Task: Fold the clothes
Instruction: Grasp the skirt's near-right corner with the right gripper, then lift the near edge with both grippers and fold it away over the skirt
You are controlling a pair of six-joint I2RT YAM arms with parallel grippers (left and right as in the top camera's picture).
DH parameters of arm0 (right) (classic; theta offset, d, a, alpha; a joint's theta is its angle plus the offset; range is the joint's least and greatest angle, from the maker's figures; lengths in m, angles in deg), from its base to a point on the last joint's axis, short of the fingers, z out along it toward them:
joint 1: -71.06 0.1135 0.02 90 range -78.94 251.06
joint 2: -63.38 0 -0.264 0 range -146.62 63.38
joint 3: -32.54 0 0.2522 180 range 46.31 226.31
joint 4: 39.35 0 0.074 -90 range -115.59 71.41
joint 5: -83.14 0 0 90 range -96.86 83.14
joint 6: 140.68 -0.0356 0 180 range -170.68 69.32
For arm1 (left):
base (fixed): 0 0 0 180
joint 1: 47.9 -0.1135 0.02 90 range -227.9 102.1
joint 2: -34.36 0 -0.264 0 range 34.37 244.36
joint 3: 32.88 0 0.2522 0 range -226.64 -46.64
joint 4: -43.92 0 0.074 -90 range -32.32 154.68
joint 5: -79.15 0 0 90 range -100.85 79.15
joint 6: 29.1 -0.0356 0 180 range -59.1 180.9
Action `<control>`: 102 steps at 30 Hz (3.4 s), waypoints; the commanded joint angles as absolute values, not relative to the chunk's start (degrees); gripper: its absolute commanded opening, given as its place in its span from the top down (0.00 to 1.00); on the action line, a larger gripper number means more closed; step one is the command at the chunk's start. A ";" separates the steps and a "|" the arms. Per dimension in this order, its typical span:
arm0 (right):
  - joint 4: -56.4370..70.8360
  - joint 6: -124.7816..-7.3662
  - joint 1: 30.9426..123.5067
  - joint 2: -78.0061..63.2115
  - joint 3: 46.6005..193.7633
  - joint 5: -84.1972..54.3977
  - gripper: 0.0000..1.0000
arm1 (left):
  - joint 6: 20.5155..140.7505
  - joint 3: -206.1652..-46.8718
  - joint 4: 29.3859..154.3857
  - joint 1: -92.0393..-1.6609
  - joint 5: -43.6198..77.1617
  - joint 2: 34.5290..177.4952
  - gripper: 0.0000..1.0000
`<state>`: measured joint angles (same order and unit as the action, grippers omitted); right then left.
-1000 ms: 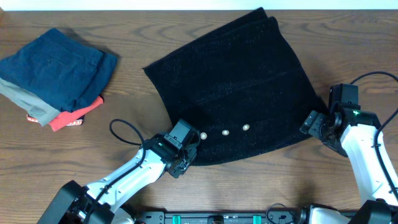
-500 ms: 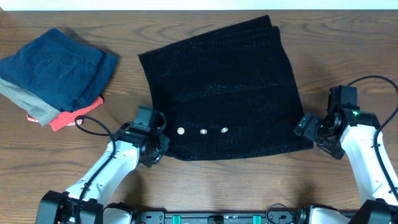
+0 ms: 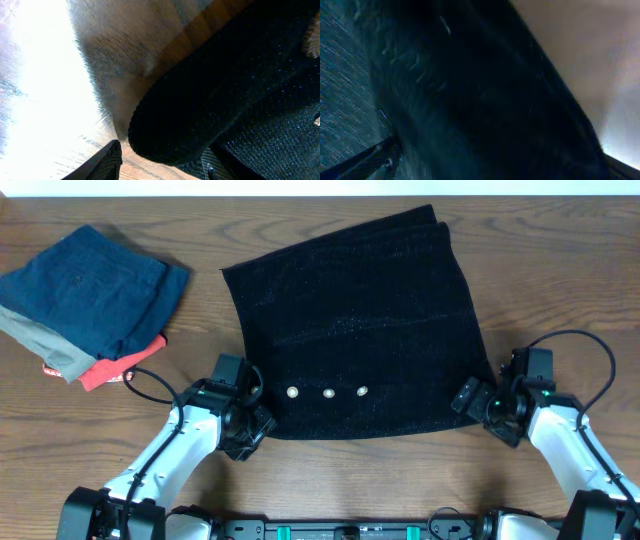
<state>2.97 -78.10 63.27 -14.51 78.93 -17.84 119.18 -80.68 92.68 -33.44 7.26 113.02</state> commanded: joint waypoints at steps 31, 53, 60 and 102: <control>20.57 -79.34 62.96 -11.26 87.78 -9.80 0.89 | 106.89 -82.76 100.71 -32.94 4.12 106.13 0.94; 45.22 -70.10 60.19 10.91 107.28 -7.76 0.93 | 104.53 -95.68 122.72 -32.98 3.55 71.71 0.94; 34.05 -65.72 60.25 4.18 107.52 -12.33 0.92 | 109.58 -95.63 112.38 -33.11 -8.87 75.20 0.94; -13.66 -66.51 70.74 -28.92 107.52 -19.17 0.90 | 112.21 -95.63 76.79 -41.79 -20.19 111.86 0.94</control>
<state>-12.59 -66.18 71.20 -29.09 105.94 -26.15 111.94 -94.56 76.73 -39.91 -12.54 111.20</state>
